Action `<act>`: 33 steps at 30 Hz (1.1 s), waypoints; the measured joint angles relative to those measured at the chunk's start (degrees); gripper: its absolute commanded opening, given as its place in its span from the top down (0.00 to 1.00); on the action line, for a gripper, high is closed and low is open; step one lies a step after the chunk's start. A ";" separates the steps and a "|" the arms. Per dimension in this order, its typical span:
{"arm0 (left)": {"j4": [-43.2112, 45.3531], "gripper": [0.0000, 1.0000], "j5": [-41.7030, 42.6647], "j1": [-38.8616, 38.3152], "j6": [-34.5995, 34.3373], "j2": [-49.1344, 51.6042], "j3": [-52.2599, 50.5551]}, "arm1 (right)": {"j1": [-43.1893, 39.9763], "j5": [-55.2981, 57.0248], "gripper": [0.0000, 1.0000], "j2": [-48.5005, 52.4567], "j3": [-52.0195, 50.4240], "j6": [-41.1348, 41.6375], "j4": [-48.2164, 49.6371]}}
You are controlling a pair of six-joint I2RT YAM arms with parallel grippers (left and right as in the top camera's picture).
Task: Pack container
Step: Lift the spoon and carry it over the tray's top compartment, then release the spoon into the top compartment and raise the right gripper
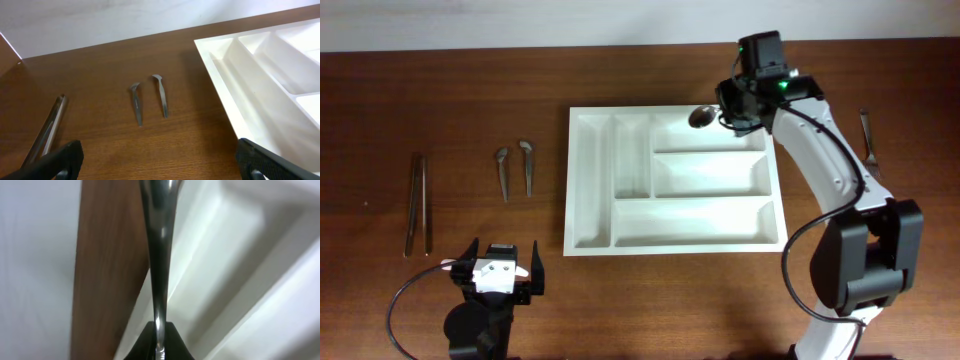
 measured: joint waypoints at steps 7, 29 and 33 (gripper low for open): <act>0.00 0.01 0.02 0.00 0.00 0.00 0.00 | 1.77 0.09 0.95 5.22 0.00 12.09 0.00; 0.00 0.01 0.02 0.00 0.00 0.00 0.00 | 3.30 -0.31 0.83 8.55 0.00 17.53 0.22; -0.02 0.01 0.02 0.00 -0.02 0.00 0.00 | 3.30 -0.04 0.47 8.55 0.00 16.35 0.33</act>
